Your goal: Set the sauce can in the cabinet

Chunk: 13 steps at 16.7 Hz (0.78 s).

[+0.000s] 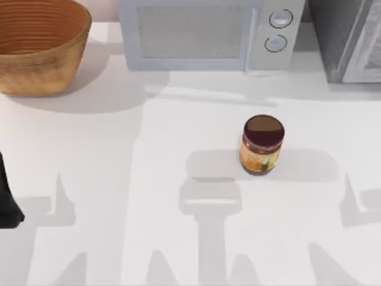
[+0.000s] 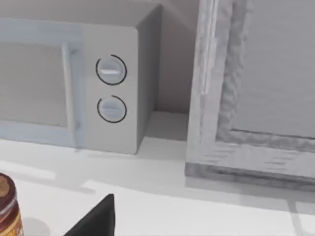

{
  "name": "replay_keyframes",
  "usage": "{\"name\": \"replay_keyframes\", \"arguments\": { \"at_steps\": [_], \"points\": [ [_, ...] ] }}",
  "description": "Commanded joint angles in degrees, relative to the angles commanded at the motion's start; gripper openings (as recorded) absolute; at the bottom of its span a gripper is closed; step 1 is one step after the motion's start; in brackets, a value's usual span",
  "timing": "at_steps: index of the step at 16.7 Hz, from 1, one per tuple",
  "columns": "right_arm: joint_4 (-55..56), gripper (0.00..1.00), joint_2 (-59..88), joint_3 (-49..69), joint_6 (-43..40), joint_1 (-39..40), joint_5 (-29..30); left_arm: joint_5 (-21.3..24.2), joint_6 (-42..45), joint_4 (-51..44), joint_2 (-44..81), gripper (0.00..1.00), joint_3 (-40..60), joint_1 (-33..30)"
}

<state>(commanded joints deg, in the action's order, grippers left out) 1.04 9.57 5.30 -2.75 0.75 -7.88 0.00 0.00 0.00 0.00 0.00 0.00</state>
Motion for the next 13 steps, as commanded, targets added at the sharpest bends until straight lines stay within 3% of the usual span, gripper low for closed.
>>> {"name": "replay_keyframes", "arguments": {
  "at_steps": [6, 13],
  "points": [
    [1.1, 1.0, 24.4, 12.1, -9.0, 0.1, -17.0, 0.0, 0.0, 0.0, 0.0, 1.0, 0.0, 0.0],
    [1.7, 1.0, 62.8, 30.3, -27.1, -0.5, -41.0, 0.0, 0.0, 0.0, 0.0, 1.0, 0.0, 0.0]
  ]
}}
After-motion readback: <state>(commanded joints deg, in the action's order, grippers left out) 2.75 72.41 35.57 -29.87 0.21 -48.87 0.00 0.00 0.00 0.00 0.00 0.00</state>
